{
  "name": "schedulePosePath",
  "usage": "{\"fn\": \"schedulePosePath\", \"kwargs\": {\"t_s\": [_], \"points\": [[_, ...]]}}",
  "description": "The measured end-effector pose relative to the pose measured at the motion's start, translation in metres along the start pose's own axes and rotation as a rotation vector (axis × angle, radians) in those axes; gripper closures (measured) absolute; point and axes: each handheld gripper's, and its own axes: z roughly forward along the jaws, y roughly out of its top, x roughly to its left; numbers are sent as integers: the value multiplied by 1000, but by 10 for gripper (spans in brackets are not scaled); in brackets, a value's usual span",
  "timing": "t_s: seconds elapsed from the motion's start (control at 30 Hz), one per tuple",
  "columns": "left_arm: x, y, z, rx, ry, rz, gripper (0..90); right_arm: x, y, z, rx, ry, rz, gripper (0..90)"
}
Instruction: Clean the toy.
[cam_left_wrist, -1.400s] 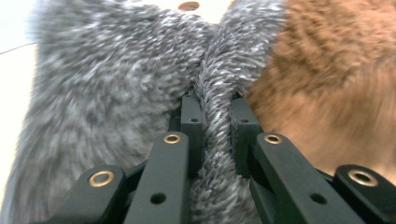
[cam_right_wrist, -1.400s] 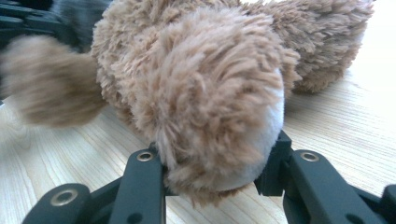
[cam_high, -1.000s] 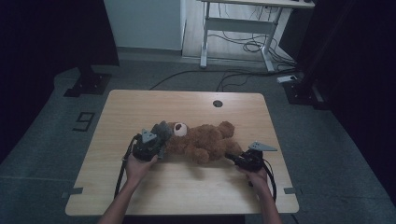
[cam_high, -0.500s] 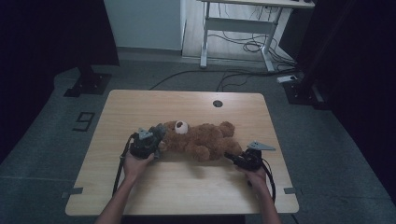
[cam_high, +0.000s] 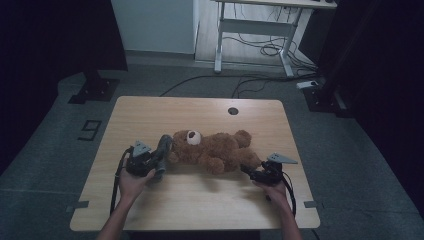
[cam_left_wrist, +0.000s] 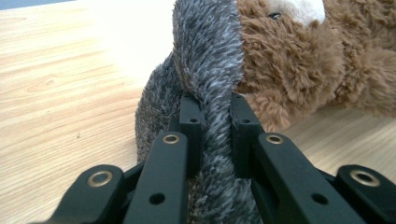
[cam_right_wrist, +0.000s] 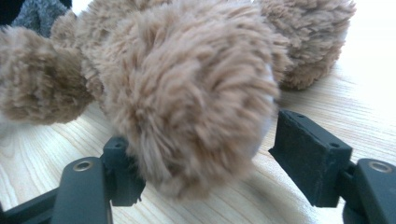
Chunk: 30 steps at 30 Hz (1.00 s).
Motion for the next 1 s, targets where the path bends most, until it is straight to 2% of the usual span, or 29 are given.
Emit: {"fn": "schedulePosePath", "kwargs": {"t_s": [0.13,0.33,0.5,0.63,0.73,0.87,0.93,1.0], "points": [[5,-8,-16,-2,19,2,789,0,1,-6,-16,1,-1,280],[22,-36,-43,-3,49,-30,788,3,-2,-11,0,-6,-2,268],[42,-60,-68,22,125,-26,787,4,-7,-16,7,-4,6,264],[53,-73,-81,61,151,-24,783,1,-11,-19,13,-8,16,262],[49,-80,-75,98,126,-21,775,1,-12,-20,18,-9,18,262],[35,-87,-46,174,82,-1,757,1,-12,-22,19,-10,16,260],[30,-86,-37,172,63,-6,749,1,-12,-24,15,-12,16,260],[26,-81,-31,159,41,8,724,0,-12,-25,6,-11,19,260]]}}
